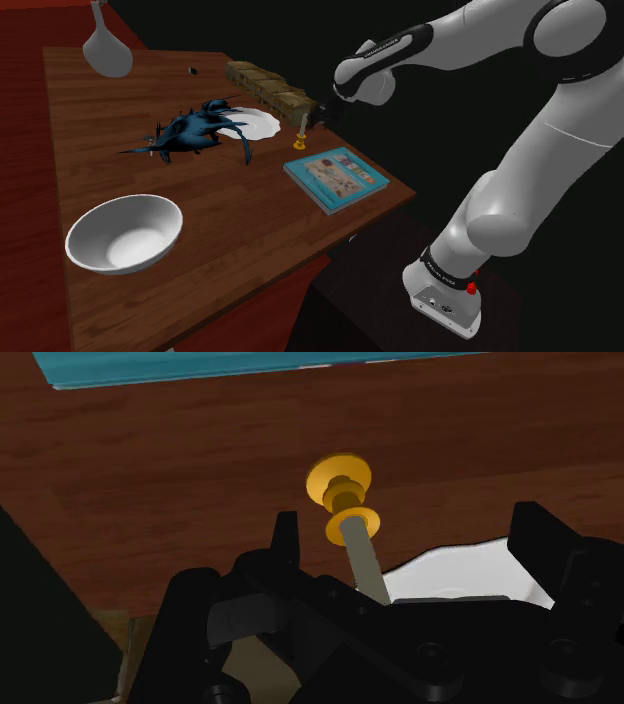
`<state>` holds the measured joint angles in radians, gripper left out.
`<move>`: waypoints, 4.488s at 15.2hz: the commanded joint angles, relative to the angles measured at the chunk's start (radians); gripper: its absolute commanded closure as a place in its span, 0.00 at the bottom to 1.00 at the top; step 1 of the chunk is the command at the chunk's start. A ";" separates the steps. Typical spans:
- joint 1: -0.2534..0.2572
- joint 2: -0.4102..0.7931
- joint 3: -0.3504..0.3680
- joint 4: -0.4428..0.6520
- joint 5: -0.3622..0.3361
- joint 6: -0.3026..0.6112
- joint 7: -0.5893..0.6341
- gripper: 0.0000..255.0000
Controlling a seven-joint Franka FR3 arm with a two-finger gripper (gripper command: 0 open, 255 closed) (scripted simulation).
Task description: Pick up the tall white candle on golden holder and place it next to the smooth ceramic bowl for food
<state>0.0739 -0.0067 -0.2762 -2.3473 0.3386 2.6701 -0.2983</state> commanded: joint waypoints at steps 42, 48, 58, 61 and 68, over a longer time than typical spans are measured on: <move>-0.012 0.209 0.009 0.226 0.192 0.006 -0.136 1.00; 0.001 0.160 -0.013 0.245 0.122 -0.054 -0.073 1.00; 0.011 0.091 -0.033 0.296 0.027 -0.162 0.013 1.00; 0.012 0.074 -0.036 0.317 0.005 -0.196 0.035 1.00; 0.012 0.041 -0.041 0.373 -0.039 -0.278 0.078 1.00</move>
<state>0.0853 0.0410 -0.3170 -1.9820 0.3078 2.4044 -0.2294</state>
